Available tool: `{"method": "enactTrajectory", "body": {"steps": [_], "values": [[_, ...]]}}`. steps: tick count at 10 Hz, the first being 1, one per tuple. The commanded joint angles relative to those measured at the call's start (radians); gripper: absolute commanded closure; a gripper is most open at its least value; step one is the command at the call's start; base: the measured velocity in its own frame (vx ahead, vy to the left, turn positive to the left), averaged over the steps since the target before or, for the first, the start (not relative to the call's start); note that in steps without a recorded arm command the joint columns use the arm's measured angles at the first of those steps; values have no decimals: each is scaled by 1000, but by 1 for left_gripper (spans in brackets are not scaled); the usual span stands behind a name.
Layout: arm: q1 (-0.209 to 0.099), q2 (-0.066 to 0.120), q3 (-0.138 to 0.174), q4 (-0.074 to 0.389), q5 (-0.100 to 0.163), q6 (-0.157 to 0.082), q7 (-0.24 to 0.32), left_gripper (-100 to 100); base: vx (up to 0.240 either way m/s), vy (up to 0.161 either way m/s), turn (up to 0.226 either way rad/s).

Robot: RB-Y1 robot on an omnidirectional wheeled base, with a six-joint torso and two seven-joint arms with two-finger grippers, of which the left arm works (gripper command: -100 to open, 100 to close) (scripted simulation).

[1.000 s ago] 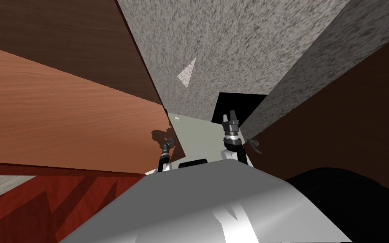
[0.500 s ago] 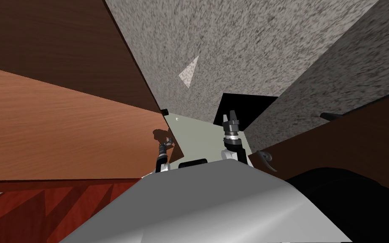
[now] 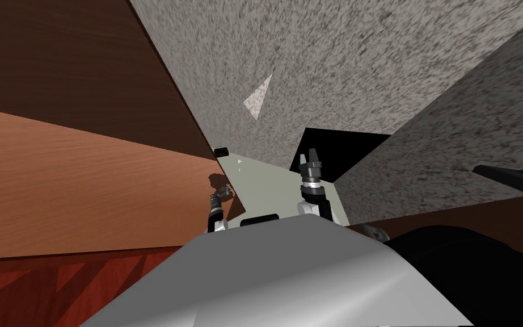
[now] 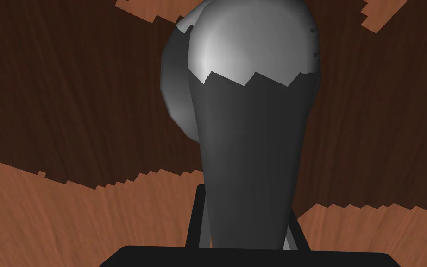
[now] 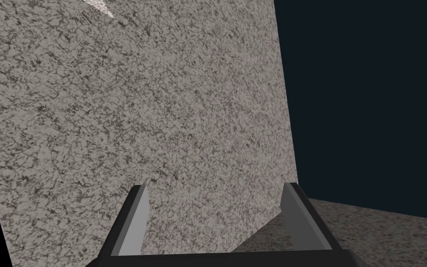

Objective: Push the door open

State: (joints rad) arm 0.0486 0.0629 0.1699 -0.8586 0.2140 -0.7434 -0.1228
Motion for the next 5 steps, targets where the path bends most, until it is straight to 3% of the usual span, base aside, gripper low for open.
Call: {"method": "enactTrajectory", "body": {"steps": [1, 5], "values": [[-4, -1, 20, -11, 9, 0, -5, 100, 184, -69, 62], [-6, -22, 54, -7, 25, -1, -15, 100, 184, -49, 64]]}}
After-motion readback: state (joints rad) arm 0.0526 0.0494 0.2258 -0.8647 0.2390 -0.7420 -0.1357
